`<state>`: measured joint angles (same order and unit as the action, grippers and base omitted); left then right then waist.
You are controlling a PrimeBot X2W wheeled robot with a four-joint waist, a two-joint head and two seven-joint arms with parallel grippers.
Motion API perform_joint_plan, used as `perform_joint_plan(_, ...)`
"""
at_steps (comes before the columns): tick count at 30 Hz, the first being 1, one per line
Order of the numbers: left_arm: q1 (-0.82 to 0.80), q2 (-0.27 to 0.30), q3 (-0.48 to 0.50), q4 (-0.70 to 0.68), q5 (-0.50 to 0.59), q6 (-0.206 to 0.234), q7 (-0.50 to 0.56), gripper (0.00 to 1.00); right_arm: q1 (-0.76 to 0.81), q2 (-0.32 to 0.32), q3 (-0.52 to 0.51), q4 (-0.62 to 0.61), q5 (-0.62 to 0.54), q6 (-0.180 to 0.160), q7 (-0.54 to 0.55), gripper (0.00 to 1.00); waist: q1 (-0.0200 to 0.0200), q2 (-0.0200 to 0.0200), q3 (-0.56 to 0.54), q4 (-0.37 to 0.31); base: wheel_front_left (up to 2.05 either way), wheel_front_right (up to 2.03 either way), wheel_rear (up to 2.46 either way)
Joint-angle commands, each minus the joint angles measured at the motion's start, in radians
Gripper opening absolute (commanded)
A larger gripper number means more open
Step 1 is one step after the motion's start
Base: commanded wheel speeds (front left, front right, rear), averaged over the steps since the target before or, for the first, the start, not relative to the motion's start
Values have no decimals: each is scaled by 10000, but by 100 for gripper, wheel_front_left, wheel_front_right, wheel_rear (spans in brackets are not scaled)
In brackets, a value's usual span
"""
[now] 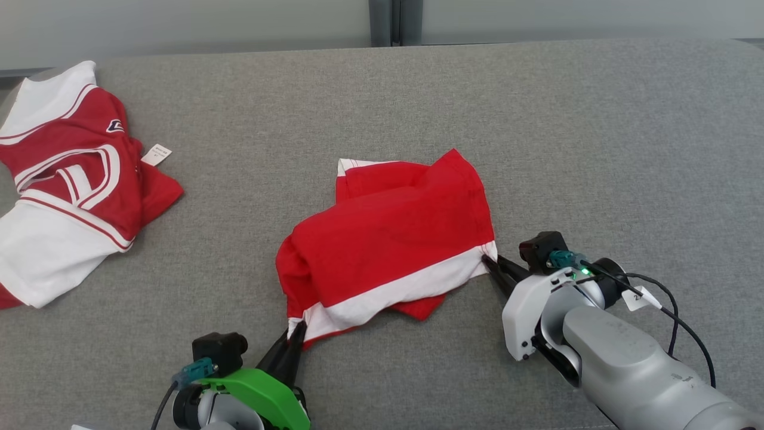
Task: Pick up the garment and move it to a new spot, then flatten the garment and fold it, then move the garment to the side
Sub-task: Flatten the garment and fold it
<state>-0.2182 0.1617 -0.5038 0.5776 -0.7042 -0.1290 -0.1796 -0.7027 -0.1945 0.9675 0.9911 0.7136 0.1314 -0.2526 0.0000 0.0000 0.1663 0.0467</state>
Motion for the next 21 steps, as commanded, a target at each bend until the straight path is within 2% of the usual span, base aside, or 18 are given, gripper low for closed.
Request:
perform_joint_plan(1,19,54,-26,-56,25,-8,19,0,-65,-47,41,71,59,-14,-29,0,0,0,-12,-2,0,0,0)
perform_joint_plan(6,231,242,10,-605,21,253,123,0,59,-142,28,68,217,-14,-99,0,0,0,-219,-28,0,0,0)
perform_joint_plan(11,725,587,94,-2301,-266,485,664,0,353,-631,-225,-788,570,-12,-126,0,0,0,-543,-15,0,0,0)
perform_joint_plan(16,1514,1164,220,-5312,-784,768,1669,0,1092,-1726,-947,-3461,1651,-12,-128,0,0,0,-805,-214,0,0,0)
perform_joint_plan(21,2009,1762,680,-8612,-1407,1327,2653,0,1867,-3503,-2307,-6800,3224,-12,114,0,0,0,-889,-541,0,0,0)
